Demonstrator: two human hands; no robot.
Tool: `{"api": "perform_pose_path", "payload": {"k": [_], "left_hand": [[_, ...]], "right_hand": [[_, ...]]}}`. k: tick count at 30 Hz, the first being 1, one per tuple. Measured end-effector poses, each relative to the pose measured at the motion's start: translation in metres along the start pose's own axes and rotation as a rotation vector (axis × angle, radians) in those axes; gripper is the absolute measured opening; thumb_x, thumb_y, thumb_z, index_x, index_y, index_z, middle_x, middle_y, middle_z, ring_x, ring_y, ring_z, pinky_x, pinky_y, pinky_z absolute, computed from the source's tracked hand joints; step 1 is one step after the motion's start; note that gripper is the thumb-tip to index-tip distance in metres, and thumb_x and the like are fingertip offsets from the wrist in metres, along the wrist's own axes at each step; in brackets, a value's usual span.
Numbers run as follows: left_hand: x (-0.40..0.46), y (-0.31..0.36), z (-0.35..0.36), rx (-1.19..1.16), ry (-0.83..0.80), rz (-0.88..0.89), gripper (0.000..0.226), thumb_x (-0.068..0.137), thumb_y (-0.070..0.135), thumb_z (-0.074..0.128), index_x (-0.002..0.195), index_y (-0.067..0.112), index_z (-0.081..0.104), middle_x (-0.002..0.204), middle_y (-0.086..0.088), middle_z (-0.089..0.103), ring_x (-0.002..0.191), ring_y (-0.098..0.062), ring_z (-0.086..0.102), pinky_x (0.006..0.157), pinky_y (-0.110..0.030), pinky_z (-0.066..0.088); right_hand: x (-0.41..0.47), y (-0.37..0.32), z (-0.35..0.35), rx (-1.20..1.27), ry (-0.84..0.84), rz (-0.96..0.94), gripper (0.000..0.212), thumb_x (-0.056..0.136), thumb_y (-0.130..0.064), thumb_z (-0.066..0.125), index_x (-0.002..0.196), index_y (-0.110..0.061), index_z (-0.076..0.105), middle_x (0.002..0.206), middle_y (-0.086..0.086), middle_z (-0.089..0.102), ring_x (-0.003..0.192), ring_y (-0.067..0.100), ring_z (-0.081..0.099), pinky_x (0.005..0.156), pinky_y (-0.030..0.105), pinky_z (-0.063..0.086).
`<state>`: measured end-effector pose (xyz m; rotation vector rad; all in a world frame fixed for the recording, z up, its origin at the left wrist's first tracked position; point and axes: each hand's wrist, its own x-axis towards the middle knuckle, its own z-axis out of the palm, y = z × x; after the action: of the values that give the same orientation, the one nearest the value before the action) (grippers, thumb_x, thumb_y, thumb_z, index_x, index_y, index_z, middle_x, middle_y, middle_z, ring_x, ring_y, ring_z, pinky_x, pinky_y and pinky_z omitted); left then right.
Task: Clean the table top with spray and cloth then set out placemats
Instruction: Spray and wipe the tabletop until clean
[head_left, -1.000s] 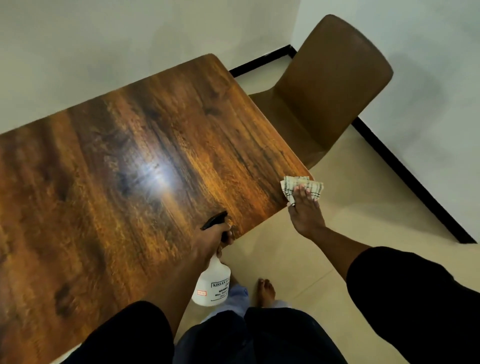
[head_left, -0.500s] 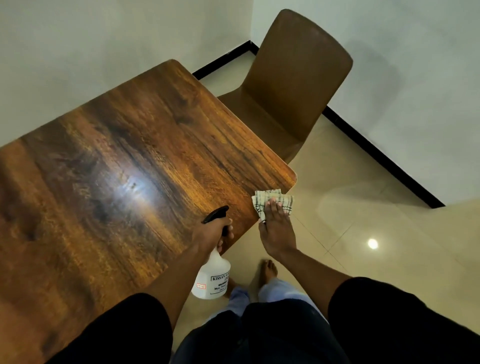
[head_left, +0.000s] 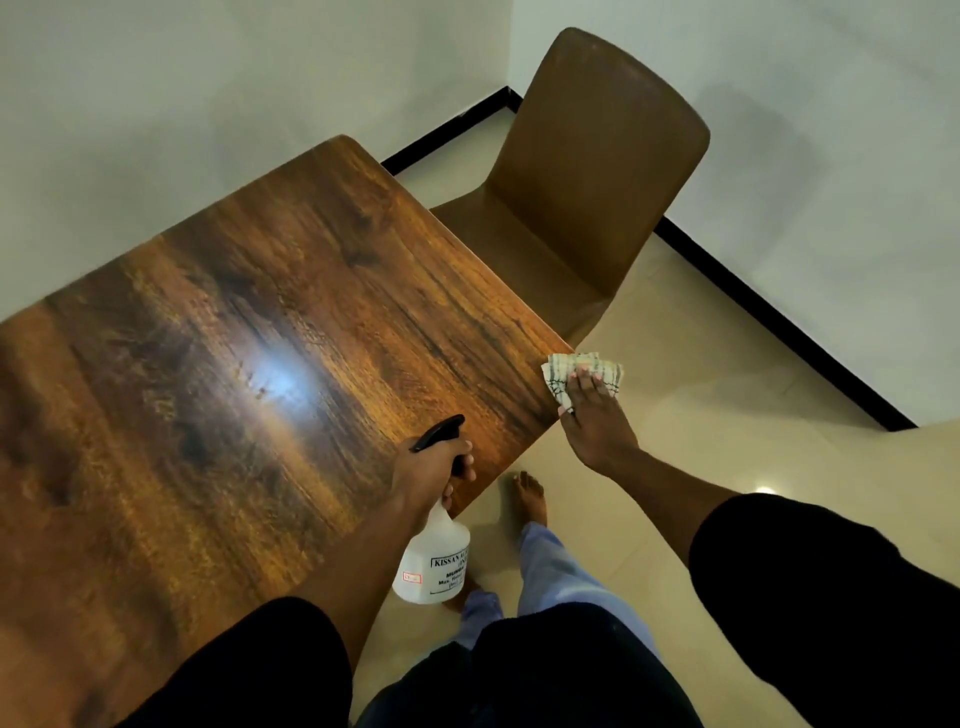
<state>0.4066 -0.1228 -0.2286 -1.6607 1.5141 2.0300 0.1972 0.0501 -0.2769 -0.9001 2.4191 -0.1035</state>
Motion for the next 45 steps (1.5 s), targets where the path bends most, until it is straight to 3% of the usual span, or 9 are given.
{"api": "perform_pose_path", "payload": {"k": [9, 13, 16, 18, 21, 23, 26, 38, 45], "left_hand": [[0.014, 0.037, 0.032, -0.012, 0.038, 0.028, 0.022, 0.098, 0.023, 0.071, 0.087, 0.005, 0.076, 0.073, -0.011, 0.074, 0.046, -0.011, 0.049, 0.048, -0.028, 0.043], [0.029, 0.056, 0.052, -0.065, 0.007, -0.016, 0.022, 0.100, 0.024, 0.069, 0.084, 0.008, 0.073, 0.076, -0.012, 0.072, 0.043, -0.009, 0.048, 0.048, -0.027, 0.040], [0.036, 0.070, 0.065, -0.105, 0.052, -0.020, 0.019, 0.099, 0.021, 0.071, 0.085, 0.008, 0.074, 0.076, -0.012, 0.072, 0.042, -0.009, 0.049, 0.048, -0.027, 0.040], [0.038, 0.080, 0.074, -0.146, 0.069, -0.010, 0.016, 0.099, 0.018, 0.070, 0.089, 0.006, 0.073, 0.077, -0.013, 0.071, 0.041, -0.007, 0.051, 0.045, -0.025, 0.040], [0.040, 0.089, 0.085, -0.205, 0.097, -0.002, 0.012, 0.100, 0.014, 0.069, 0.094, 0.004, 0.072, 0.079, -0.013, 0.069, 0.038, -0.005, 0.053, 0.040, -0.020, 0.040], [0.041, 0.091, 0.089, -0.217, 0.125, -0.004, 0.012, 0.101, 0.015, 0.069, 0.095, 0.004, 0.072, 0.079, -0.012, 0.070, 0.039, -0.004, 0.053, 0.040, -0.019, 0.040], [0.043, 0.097, 0.093, -0.240, 0.160, 0.002, 0.012, 0.100, 0.014, 0.069, 0.098, 0.003, 0.073, 0.079, -0.014, 0.070, 0.040, -0.005, 0.056, 0.040, -0.021, 0.040], [0.051, 0.114, 0.078, -0.339, 0.303, -0.001, 0.017, 0.098, 0.016, 0.071, 0.089, 0.003, 0.075, 0.072, -0.014, 0.073, 0.041, -0.012, 0.049, 0.042, -0.025, 0.041], [0.055, 0.123, 0.077, -0.313, 0.299, -0.024, 0.018, 0.098, 0.017, 0.070, 0.090, 0.002, 0.075, 0.073, -0.014, 0.073, 0.041, -0.011, 0.050, 0.044, -0.025, 0.042]], "right_hand": [[0.024, 0.047, -0.024, -0.194, -0.094, -0.270, 0.086, 0.089, -0.063, -0.010, 0.166, -0.024, -0.004, 0.174, -0.001, -0.008, 0.161, 0.021, -0.009, 0.131, 0.043, 0.005], [0.051, 0.056, -0.047, -0.260, -0.136, -0.409, 0.086, 0.091, -0.067, -0.013, 0.165, -0.025, -0.008, 0.173, -0.001, -0.011, 0.160, 0.022, -0.011, 0.131, 0.040, -0.001], [0.074, 0.049, -0.060, -0.280, -0.171, -0.494, 0.100, 0.083, -0.074, -0.028, 0.166, -0.023, -0.006, 0.173, 0.001, -0.011, 0.160, 0.022, -0.012, 0.129, 0.037, -0.005], [0.090, 0.041, -0.068, -0.286, -0.191, -0.521, 0.095, 0.087, -0.072, -0.022, 0.166, -0.022, -0.007, 0.173, 0.001, -0.012, 0.160, 0.022, -0.013, 0.127, 0.035, -0.008], [0.114, 0.026, -0.078, -0.302, -0.184, -0.543, 0.073, 0.107, -0.058, 0.011, 0.166, -0.020, -0.007, 0.173, 0.002, -0.012, 0.160, 0.021, -0.014, 0.130, 0.037, -0.005], [0.129, 0.014, -0.083, -0.317, -0.194, -0.547, 0.071, 0.111, -0.052, 0.021, 0.166, -0.018, -0.008, 0.173, 0.003, -0.014, 0.160, 0.021, -0.013, 0.129, 0.037, -0.007], [0.153, -0.007, -0.089, -0.343, -0.207, -0.531, 0.071, 0.111, -0.050, 0.021, 0.166, -0.016, -0.009, 0.173, 0.004, -0.014, 0.160, 0.021, -0.013, 0.124, 0.032, -0.010], [0.249, -0.091, -0.127, -0.457, -0.282, -0.567, 0.069, 0.111, -0.046, 0.021, 0.166, -0.010, -0.003, 0.174, 0.010, -0.010, 0.161, 0.025, -0.002, 0.130, 0.040, 0.001], [0.251, -0.079, -0.129, -0.404, -0.246, -0.633, 0.067, 0.112, -0.043, 0.027, 0.166, -0.013, 0.001, 0.174, 0.008, -0.006, 0.161, 0.024, 0.001, 0.131, 0.040, 0.004]]}}
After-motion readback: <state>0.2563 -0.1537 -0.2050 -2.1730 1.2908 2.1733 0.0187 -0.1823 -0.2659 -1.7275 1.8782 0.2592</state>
